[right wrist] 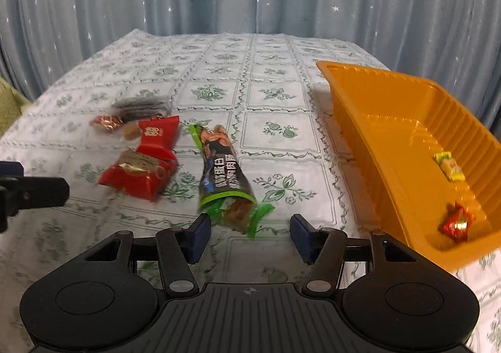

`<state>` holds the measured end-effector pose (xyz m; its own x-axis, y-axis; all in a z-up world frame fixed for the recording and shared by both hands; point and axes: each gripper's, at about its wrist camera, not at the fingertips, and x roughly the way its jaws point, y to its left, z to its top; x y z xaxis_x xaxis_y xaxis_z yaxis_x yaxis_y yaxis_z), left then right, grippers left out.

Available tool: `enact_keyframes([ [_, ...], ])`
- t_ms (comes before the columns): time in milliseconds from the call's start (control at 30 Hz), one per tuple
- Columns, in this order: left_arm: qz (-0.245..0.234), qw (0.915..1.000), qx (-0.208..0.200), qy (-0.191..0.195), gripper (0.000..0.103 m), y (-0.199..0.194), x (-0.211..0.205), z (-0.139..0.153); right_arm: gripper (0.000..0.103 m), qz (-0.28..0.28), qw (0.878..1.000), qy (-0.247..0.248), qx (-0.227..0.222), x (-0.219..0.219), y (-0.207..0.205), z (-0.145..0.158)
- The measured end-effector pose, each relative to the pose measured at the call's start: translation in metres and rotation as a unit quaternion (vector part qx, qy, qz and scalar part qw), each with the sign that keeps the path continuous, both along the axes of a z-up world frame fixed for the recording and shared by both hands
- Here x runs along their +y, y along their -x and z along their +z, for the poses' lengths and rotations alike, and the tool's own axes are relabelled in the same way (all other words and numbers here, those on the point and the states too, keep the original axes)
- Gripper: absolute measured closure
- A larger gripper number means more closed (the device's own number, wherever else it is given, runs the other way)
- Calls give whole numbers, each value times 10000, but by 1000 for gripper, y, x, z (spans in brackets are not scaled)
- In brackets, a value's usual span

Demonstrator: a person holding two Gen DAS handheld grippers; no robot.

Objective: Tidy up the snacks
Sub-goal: 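Grasp the green-wrapped candy with the right tool while the left tool grasps the large red bag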

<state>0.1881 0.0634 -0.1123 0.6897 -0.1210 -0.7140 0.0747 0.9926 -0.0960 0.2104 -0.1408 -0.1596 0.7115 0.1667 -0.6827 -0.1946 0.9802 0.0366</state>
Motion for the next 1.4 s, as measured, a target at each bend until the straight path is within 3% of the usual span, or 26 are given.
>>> enact_keyframes([
  [233,-7,9999,58,95,15,-4,0,-6,46,198,9997,20,-118,0,-9,-4],
  [300,-35,9999,54,90,15,-3,-1,-6,54,233,9997,-60,-67,-1,-10,-4],
  [367,-90,9999,47,75,15,-3,-2,-6,70,334,9994,-43,-64,2,-8,-2],
  [467,-144,9999,43,59,15,-2,-3,-6,74,438,9990,-75,12,4,-2,0],
  [967,-928,9953,-250,-147,16,-31,-33,-19,76,-52,9985,-538,110,-18,18,8],
  [1267,-983,9943,-268,-315,30,-50,-59,-36,76,-189,9975,-668,119,-24,17,6],
  [1400,-807,9954,-293,-433,49,-52,-63,-40,76,-206,9973,-699,117,-26,16,5],
])
